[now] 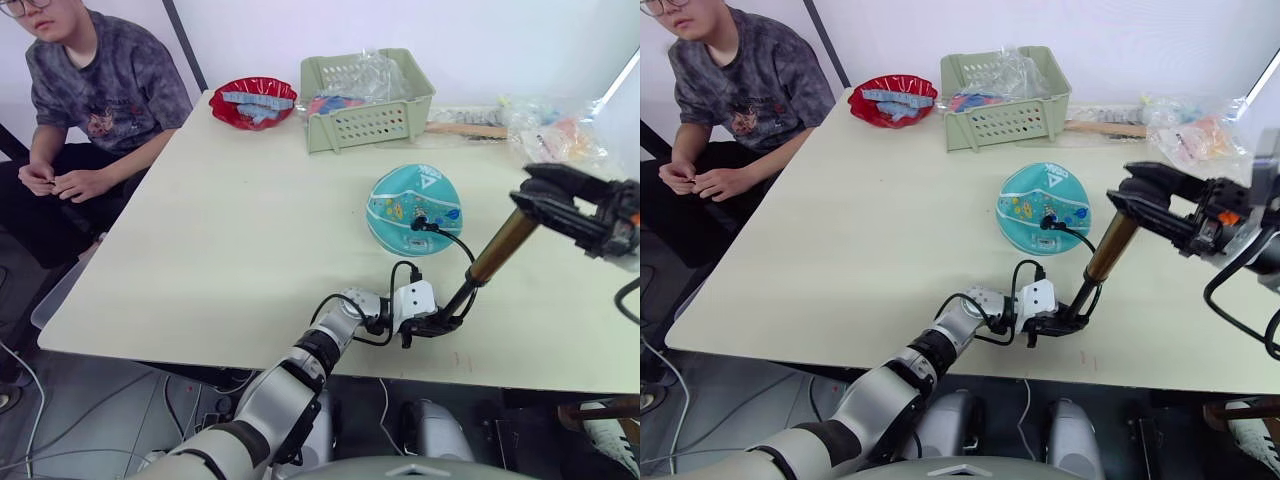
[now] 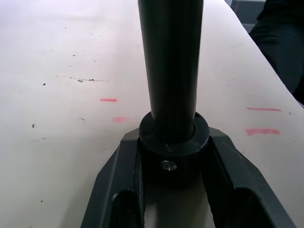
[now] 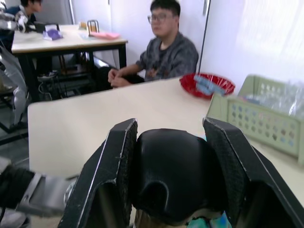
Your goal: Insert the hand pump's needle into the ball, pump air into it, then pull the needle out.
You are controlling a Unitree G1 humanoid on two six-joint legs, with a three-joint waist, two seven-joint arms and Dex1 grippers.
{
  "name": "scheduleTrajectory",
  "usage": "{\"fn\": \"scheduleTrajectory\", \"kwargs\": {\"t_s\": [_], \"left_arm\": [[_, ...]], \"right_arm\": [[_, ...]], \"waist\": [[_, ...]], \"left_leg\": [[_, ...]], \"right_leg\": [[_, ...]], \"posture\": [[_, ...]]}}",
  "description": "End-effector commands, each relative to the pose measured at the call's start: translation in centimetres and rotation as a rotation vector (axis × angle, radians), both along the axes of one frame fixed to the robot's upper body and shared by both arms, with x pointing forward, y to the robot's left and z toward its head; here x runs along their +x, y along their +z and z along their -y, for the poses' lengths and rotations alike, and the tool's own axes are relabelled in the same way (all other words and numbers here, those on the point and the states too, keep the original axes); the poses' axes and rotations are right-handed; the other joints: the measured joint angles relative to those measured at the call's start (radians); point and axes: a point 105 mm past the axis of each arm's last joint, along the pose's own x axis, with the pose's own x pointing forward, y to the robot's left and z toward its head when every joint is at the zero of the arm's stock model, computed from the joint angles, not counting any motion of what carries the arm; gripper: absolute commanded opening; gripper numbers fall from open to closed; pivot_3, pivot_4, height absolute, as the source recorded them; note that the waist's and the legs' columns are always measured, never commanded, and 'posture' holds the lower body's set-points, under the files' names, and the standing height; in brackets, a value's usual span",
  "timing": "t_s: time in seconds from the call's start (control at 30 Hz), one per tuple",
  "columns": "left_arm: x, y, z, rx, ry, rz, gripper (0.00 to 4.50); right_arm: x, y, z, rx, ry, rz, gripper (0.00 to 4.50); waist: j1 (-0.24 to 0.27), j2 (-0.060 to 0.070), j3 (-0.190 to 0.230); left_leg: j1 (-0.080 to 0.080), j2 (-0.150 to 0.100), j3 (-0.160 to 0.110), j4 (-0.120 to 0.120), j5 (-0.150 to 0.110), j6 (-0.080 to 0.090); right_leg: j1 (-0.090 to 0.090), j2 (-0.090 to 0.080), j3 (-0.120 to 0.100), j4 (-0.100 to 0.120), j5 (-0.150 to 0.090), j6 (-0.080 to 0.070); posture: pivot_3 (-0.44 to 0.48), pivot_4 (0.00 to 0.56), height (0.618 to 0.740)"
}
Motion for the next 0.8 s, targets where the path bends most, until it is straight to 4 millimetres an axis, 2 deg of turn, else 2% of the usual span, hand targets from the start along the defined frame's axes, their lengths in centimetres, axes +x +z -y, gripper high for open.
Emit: {"fn": "scheduleTrajectory", "kwargs": {"t_s": [0.03, 0.17, 0.3, 0.43, 0.57, 0.67, 0.8], "left_arm": [[-1.4, -3.2, -1.5, 0.108, 0.002, -0.088, 1.13], [-1.3, -3.3, -1.6, 0.113, 0.005, -0.087, 1.13], [-1.2, -3.4, -1.7, 0.127, 0.011, -0.089, 1.13], [-1.2, -3.4, -1.7, 0.132, 0.012, -0.089, 1.13], [-1.1, -3.4, -1.7, 0.132, 0.013, -0.088, 1.13], [-1.1, -3.4, -1.7, 0.133, 0.017, -0.088, 1.13], [-1.1, -3.5, -1.8, 0.135, 0.018, -0.089, 1.13]], "right_arm": [[-1.0, 2.8, 0.6, 0.009, -0.023, 0.124, 1.71], [-1.0, 2.5, 0.1, 0.044, -0.005, 0.094, 1.71], [-1.0, -0.6, -1.5, 0.073, 0.030, -0.041, 1.71], [-0.8, -2.8, -2.2, 0.135, 0.039, -0.133, 1.71], [-0.3, -5.9, -2.3, 0.138, -0.009, -0.207, 1.71], [-0.6, -8.2, -3.0, 0.122, 0.000, -0.265, 1.71], [-0.2, -10.9, -2.7, 0.074, -0.042, -0.301, 1.71]], "waist": [[0.000, 0.000, 0.000], [0.000, 0.000, 0.000], [0.000, 0.000, 0.000], [-0.001, -0.002, -0.002], [-0.001, -0.004, -0.004], [-0.002, -0.009, -0.008], [-0.001, -0.009, -0.014]], "left_leg": [[0.000, 0.000, 0.000, 0.000, 0.000, 0.000], [0.000, 0.000, 0.000, 0.000, 0.000, 0.000], [0.000, 0.000, 0.000, -0.001, 0.000, 0.000], [0.002, 0.000, 0.000, -0.002, 0.000, 0.000], [0.003, 0.001, 0.000, -0.003, 0.000, 0.000], [0.004, 0.001, 0.000, -0.005, 0.000, 0.000], [0.004, 0.001, 0.000, -0.007, 0.000, 0.000]], "right_leg": [[0.000, 0.000, 0.000, 0.000, 0.000, 0.000], [0.000, 0.000, 0.000, 0.000, 0.000, 0.000], [0.000, 0.000, 0.000, 0.000, 0.000, 0.000], [0.001, 0.001, 0.000, -0.001, 0.000, 0.000], [0.001, 0.001, 0.000, -0.001, 0.000, 0.000], [0.001, 0.002, 0.000, -0.002, 0.000, 0.000], [0.001, 0.002, 0.000, -0.005, 0.000, 0.000]], "posture": [[0.000, 0.150, 0.740], [0.000, 0.150, 0.740], [0.000, 0.150, 0.740], [0.000, 0.150, 0.740], [0.000, 0.150, 0.740], [0.000, 0.150, 0.740], [0.000, 0.150, 0.740]]}}
